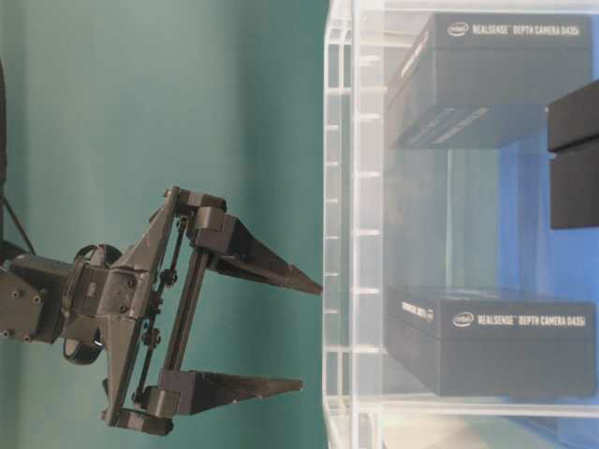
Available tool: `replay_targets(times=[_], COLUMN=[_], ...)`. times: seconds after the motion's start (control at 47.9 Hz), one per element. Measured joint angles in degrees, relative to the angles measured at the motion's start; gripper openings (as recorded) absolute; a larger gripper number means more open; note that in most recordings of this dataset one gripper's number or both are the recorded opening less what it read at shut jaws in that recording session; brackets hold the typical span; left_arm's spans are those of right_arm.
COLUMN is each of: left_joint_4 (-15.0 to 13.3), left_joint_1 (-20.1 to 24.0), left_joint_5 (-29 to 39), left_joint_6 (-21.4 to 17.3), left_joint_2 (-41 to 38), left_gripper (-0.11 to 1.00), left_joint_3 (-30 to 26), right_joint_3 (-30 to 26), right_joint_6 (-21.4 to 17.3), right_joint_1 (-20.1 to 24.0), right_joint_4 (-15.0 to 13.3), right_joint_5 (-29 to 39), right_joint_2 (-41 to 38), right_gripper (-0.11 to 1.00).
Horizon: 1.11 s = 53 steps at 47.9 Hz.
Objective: Take the box out of the case with the right arm.
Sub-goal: 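Move the open right gripper over the left black box in the case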
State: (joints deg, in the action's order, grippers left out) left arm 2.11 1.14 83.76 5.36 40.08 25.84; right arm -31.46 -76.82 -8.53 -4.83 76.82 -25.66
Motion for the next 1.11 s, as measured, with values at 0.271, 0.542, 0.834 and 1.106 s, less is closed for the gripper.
replay_targets(times=[0.271,0.542,0.834,1.106], left_joint_4=[0.0,0.0,0.0,0.0], left_joint_1=[0.0,0.0,0.0,0.0], left_joint_5=[0.0,-0.1,-0.1,-0.1], left_joint_6=[0.0,0.0,0.0,0.0], left_joint_2=[0.0,-0.1,-0.1,-0.1], left_gripper=[0.00,0.00,0.00,0.00], left_joint_3=[0.0,0.0,0.0,0.1], right_joint_3=[0.0,0.0,0.1,0.0], right_joint_6=[0.0,0.0,0.0,-0.1], right_joint_1=[0.0,-0.1,0.0,0.0], right_joint_4=[-0.1,0.0,-0.1,0.0], right_joint_5=[0.0,0.0,0.0,0.0], right_joint_2=[0.0,-0.3,-0.5,-1.3], right_gripper=[0.93,0.93,0.93,0.93])
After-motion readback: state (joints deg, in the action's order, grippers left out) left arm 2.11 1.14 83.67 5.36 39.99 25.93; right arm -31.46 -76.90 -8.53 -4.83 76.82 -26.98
